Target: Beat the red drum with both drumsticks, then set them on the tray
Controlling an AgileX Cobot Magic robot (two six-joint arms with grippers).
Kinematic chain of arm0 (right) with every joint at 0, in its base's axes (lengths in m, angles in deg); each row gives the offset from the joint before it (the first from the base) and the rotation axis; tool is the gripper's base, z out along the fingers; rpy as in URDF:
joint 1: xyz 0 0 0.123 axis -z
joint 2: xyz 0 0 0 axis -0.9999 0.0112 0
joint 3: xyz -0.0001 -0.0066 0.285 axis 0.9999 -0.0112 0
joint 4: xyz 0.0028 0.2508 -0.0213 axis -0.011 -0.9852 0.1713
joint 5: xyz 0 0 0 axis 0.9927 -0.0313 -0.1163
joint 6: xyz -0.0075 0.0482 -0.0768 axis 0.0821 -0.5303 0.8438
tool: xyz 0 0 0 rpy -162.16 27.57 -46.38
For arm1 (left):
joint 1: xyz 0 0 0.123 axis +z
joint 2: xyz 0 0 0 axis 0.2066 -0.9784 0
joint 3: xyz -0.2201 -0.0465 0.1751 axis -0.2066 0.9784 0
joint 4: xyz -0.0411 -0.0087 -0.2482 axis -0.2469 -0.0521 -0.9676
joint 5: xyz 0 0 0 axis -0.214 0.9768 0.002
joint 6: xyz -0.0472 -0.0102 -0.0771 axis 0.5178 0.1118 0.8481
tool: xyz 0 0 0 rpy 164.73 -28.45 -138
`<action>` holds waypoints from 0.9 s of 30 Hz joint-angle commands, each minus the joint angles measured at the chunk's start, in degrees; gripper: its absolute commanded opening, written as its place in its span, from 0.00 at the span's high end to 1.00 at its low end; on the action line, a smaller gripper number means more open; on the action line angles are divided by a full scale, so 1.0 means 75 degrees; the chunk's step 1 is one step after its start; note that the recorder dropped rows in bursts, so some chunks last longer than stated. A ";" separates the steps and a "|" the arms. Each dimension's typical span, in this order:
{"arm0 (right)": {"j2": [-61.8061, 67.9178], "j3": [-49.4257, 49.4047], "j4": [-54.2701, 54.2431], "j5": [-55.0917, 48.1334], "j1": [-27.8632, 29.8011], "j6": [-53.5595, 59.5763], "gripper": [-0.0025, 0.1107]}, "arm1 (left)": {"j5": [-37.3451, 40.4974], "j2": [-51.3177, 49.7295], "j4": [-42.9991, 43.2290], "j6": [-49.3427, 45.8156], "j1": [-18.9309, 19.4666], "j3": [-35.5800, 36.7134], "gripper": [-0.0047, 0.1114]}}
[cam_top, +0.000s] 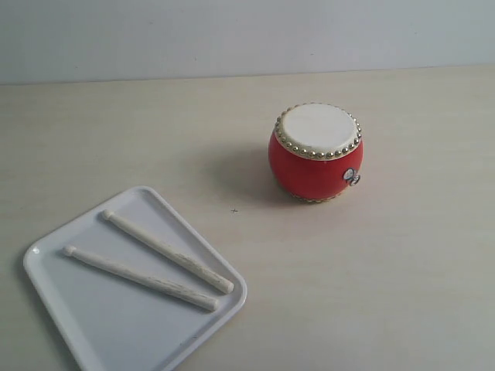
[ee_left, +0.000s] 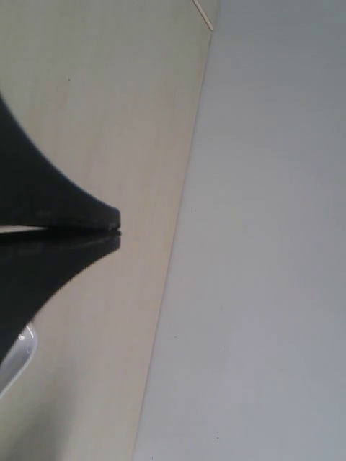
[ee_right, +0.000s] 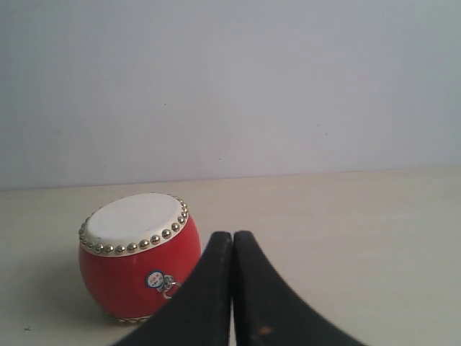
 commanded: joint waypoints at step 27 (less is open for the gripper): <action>-0.0042 -0.0035 0.0000 -0.0087 0.0029 0.0069 0.98 | 0.0009 -0.0015 -0.0029 -0.0008 0.0013 0.0022 0.96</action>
